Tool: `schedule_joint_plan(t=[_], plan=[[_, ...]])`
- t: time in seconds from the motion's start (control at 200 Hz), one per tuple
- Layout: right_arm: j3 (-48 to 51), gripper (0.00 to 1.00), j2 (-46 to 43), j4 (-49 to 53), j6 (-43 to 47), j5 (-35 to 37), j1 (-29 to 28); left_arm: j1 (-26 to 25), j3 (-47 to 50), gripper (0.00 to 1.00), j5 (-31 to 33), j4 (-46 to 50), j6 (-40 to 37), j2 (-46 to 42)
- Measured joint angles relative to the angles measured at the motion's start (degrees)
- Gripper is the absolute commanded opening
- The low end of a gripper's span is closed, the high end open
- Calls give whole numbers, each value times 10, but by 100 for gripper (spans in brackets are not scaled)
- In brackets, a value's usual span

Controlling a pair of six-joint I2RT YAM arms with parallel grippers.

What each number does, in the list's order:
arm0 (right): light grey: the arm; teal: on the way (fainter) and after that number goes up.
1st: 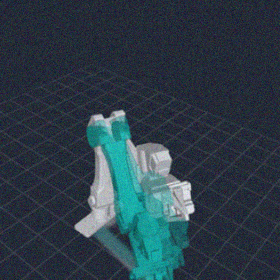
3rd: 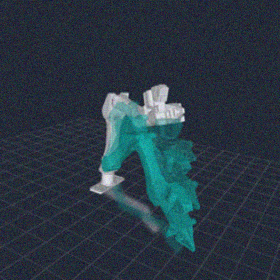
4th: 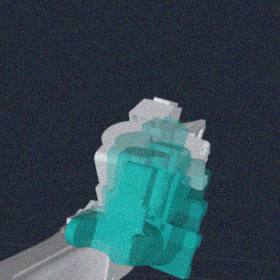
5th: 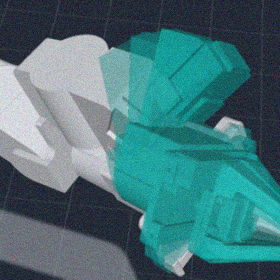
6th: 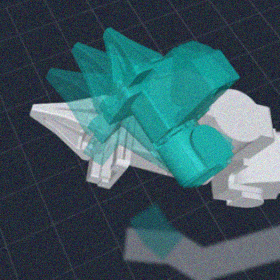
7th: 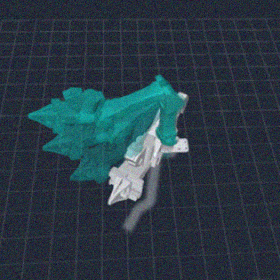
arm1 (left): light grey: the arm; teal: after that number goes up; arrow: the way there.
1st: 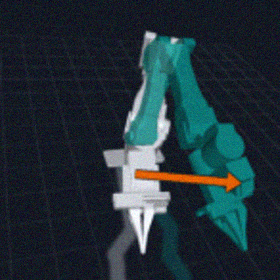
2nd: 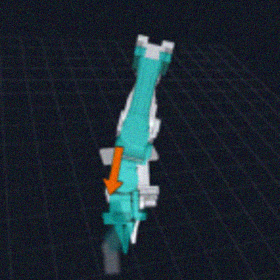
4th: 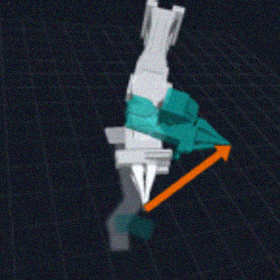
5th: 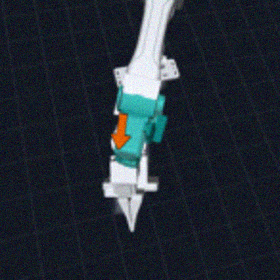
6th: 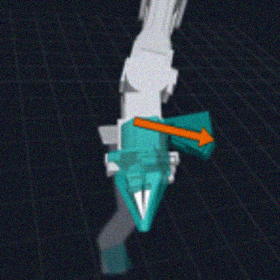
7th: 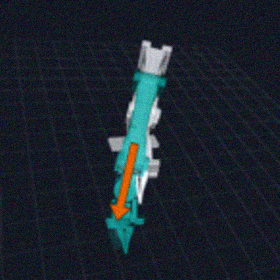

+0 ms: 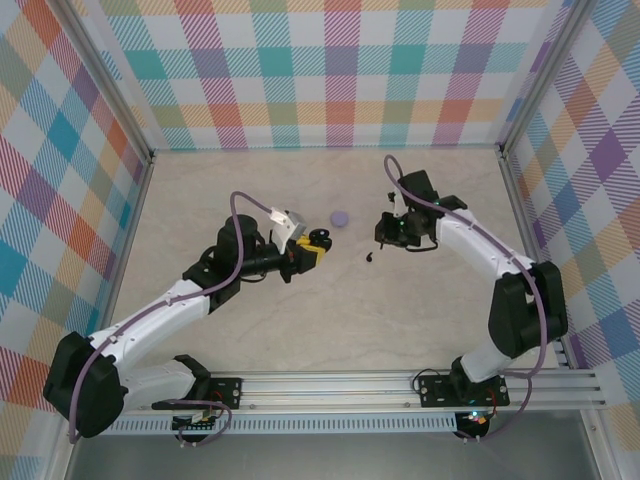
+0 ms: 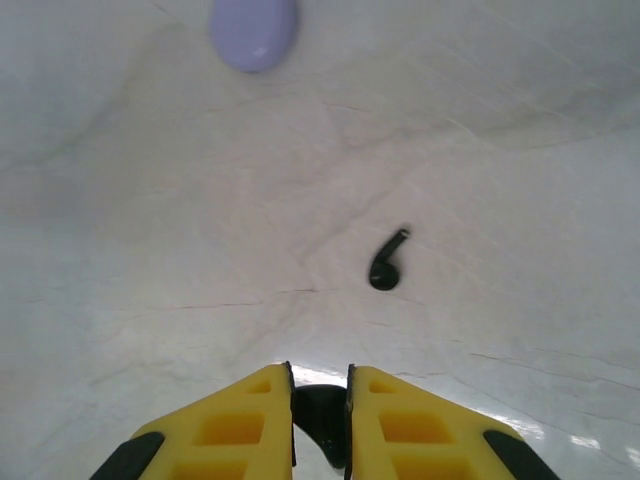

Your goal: Insert the wireless bluetooth earbuds into the charging case

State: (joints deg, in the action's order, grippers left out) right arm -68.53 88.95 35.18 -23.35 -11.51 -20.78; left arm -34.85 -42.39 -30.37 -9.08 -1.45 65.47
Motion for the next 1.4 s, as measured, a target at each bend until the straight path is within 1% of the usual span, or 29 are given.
schedule_joint_plan(t=[0.27, 0.545, 0.925, 1.4], plan=[[2, 17, -78, -65, -8, -55, -28, 0, 16, 4, -11, -42, -1, 8], [2, 18, -141, -104, -13, -77, -74, 0, 21, 5, -28, -67, -24, 30], [2, 18, -156, -136, -12, -74, -141, 0, 21, 5, -37, -76, -24, 48], [-13, 18, -156, -150, 9, -38, -193, 0, 0, 5, -36, -76, -13, 49]])
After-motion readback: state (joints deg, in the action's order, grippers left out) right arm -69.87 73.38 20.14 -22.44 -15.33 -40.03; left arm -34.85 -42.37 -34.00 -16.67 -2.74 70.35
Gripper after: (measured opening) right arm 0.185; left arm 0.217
